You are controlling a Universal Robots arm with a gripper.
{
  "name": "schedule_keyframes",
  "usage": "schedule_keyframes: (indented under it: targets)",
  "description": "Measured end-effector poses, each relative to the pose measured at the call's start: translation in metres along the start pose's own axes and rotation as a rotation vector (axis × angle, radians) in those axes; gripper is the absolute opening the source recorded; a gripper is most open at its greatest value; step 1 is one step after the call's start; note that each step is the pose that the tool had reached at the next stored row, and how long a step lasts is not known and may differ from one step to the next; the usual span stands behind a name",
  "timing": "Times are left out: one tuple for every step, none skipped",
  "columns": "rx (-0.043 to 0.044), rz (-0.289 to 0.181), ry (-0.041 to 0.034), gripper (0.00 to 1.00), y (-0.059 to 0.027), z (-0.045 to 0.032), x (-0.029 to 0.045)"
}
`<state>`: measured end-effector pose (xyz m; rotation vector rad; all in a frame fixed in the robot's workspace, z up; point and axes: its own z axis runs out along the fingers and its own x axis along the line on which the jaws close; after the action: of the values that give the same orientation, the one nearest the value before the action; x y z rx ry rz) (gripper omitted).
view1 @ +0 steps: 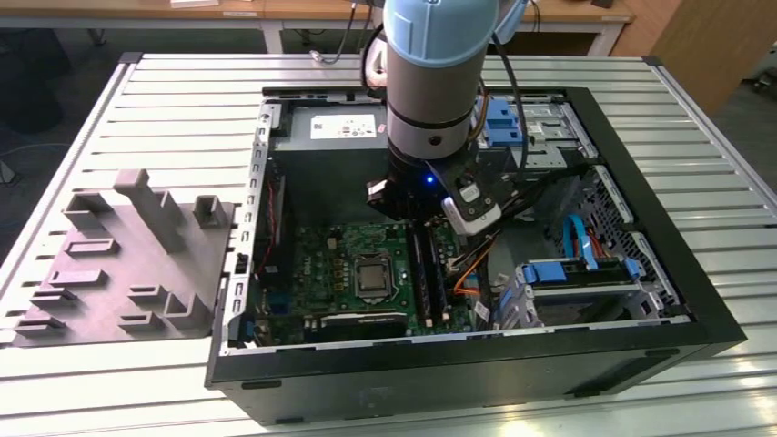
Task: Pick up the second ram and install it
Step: 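Press down the second ram until it locks into place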
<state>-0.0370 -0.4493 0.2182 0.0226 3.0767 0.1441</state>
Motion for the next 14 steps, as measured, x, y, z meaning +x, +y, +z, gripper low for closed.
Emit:
schedule_keyframes:
  targets:
    - [0.0001,0.000,0.0001,0.11,0.0000,0.0000,0.0000]
    - [0.0000,0.000,0.0000,0.11,0.0000,0.0000,0.0000]
    - [0.0000,0.000,0.0000,0.11,0.0000,0.0001,0.0000]
    - [-0.0001,0.000,-0.0001,0.11,0.0000,0.0004,0.0000]
    - [-0.0001,0.000,0.0000,0.11,0.0000,0.0005,0.0000]
    - [0.0000,0.000,0.0000,0.11,0.0000,0.0005,0.0000]
    - [0.0001,0.000,0.0001,0.11,0.0000,0.0004,0.0000]
    - [0.0001,0.000,0.0000,0.11,0.0000,0.0005,0.0000]
    - [0.0001,0.000,0.0001,0.11,-0.0001,0.0005,0.0000]
    - [0.0001,0.000,0.0000,0.11,-0.0001,0.0006,0.0001]
    - [-0.0001,0.000,0.0000,0.11,-0.0001,0.0009,0.0001]
    - [-0.0003,0.000,0.0000,0.11,-0.0001,0.0010,0.0001]
    - [-0.0001,0.000,0.0000,0.11,-0.0001,0.0010,0.0001]
    - [-0.0001,0.000,0.0000,0.11,-0.0001,0.0010,0.0001]
